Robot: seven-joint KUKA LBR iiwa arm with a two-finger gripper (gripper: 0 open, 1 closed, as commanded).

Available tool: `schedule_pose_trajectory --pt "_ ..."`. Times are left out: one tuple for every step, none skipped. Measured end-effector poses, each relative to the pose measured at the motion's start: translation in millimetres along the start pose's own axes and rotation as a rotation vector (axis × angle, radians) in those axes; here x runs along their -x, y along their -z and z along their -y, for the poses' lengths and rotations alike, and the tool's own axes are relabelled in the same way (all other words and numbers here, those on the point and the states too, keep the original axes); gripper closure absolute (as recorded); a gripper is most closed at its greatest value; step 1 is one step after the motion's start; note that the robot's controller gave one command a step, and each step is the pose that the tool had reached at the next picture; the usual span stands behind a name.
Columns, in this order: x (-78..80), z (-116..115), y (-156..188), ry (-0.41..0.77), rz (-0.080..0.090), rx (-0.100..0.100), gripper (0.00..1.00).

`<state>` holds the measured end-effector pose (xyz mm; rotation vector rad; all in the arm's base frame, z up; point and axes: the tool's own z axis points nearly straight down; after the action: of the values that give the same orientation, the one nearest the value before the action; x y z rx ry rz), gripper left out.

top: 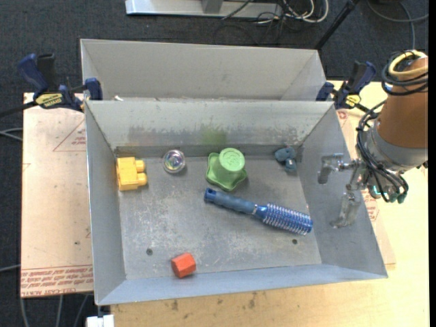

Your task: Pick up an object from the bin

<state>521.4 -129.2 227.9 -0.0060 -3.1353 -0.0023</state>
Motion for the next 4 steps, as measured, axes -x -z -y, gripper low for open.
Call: schedule_pose_trajectory --pt "-25.7 -39 -126 0.195 0.001 0.001 0.00" --pt "18.7 -47 -156 0.232 0.021 -0.004 0.00" --pt "17.6 -48 -154 0.231 0.019 -0.003 1.00" --pt "89.5 -81 -154 0.069 0.012 -0.002 1.00"
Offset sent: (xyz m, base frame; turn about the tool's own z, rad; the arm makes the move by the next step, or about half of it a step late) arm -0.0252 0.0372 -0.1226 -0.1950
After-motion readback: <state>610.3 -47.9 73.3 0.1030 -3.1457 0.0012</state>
